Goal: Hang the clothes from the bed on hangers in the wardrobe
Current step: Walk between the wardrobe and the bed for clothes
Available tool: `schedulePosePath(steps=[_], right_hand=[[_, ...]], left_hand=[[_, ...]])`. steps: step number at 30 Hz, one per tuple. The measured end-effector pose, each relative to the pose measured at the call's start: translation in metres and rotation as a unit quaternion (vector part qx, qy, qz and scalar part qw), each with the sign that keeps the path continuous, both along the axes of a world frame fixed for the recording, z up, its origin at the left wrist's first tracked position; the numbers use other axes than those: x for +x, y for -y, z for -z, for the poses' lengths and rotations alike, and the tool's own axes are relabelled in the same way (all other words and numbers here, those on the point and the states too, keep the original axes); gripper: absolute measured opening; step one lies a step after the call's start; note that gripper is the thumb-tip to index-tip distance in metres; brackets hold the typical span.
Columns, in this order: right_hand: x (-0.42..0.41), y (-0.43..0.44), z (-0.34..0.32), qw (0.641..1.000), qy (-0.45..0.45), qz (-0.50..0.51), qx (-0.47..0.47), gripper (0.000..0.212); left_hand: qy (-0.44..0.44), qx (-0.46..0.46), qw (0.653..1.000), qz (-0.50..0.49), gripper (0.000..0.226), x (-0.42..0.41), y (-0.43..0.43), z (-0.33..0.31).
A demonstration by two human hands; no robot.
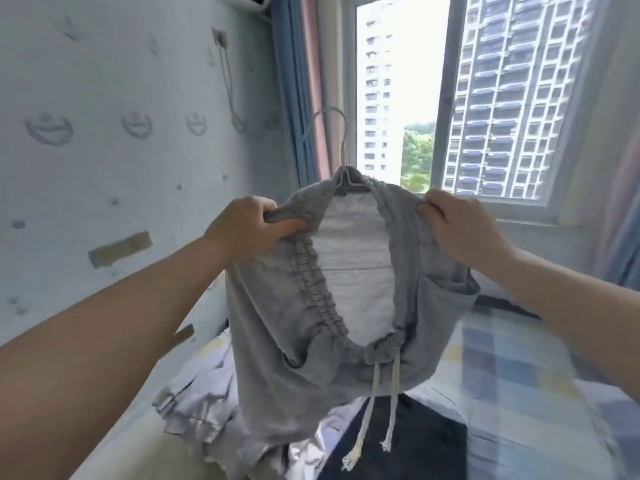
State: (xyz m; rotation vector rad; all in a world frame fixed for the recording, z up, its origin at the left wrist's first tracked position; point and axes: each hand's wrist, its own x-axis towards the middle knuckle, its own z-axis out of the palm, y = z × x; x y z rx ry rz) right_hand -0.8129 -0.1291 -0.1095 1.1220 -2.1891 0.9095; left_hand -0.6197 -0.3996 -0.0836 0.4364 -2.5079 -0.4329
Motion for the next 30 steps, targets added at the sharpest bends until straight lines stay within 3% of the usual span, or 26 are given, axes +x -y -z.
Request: schedulePosePath(steps=[7,14,23,30], right_hand=[[-0.033,-0.092,0.123,0.978,0.13,0.158,0.028,0.016],[-0.01,-0.167,0.227,0.916,0.237,0.318,0.058,0.011],[0.014,-0.27,0.255,0.852,0.271,0.443,0.058,0.011],[-0.039,-0.345,0.289,0.834,0.322,0.444,0.065,0.013]], left_hand=[[0.115,0.103,0.972,0.178,0.048,-0.136,-0.037,0.135],[0.209,0.157,0.919,0.294,0.046,-0.21,-0.093,0.261],[0.267,0.177,0.854,0.41,0.049,-0.265,-0.213,0.323],[0.33,0.196,0.841,0.381,0.05,-0.307,-0.289,0.371]])
